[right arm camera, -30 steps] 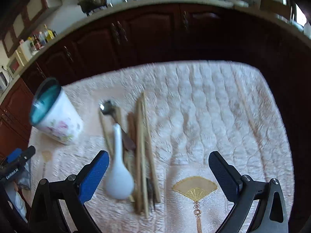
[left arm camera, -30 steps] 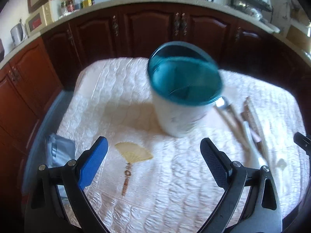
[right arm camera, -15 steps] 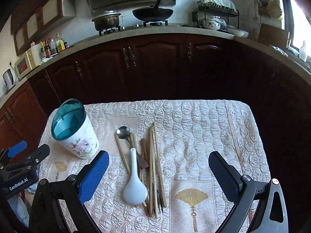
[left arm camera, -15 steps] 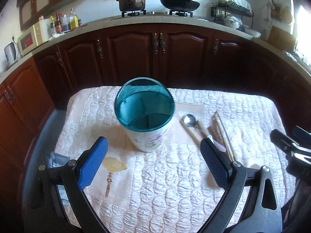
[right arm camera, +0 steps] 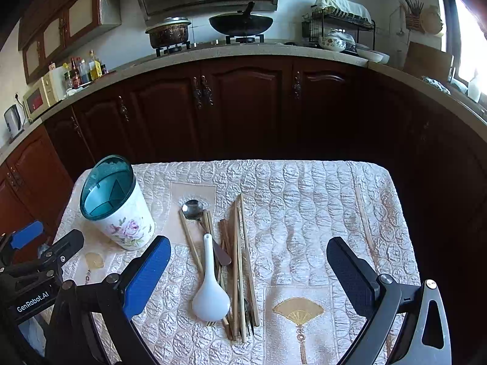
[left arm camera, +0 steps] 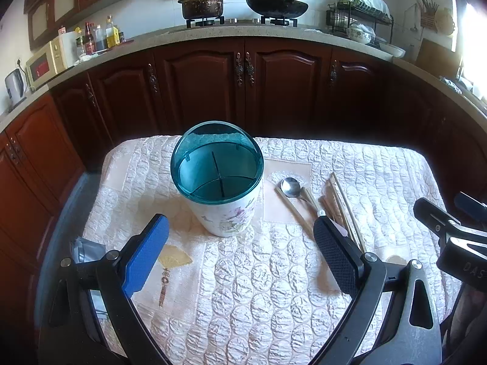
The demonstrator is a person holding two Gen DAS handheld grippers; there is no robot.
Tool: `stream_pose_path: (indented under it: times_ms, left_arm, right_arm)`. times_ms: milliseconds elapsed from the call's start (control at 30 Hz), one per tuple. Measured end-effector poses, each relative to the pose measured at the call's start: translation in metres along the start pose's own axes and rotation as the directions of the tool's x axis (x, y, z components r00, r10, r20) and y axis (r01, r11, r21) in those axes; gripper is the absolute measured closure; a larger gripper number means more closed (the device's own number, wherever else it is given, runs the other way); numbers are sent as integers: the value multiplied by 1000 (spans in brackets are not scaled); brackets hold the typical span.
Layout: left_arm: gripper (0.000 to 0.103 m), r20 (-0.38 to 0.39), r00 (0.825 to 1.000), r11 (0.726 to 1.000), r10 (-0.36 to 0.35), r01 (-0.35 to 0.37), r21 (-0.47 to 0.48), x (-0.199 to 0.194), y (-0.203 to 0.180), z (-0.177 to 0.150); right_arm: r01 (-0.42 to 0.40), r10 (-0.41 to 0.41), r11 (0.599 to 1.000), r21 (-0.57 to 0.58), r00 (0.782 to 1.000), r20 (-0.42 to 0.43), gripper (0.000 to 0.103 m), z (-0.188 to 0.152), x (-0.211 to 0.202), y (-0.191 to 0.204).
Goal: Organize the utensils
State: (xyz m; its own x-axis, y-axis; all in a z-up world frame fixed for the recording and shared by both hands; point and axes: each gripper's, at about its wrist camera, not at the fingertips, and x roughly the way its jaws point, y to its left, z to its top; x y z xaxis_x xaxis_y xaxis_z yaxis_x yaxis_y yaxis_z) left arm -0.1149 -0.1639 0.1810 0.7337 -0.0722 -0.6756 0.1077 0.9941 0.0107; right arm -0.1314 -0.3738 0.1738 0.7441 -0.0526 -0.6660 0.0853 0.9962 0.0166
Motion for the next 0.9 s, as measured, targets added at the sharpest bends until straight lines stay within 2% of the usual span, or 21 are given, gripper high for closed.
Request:
stream_pose_path:
  times_ms: [500, 900]
  left_arm:
    - [6, 9, 1000, 1000, 0, 0, -6, -1, -1, 1]
    - [6, -18, 1000, 1000, -17, 17, -8, 6, -5, -4]
  right_arm:
    - [18, -18, 1000, -15, 1000, 9, 1, -2, 7, 2]
    - [30, -30, 1000, -8, 999, -11, 1, -5, 16, -6]
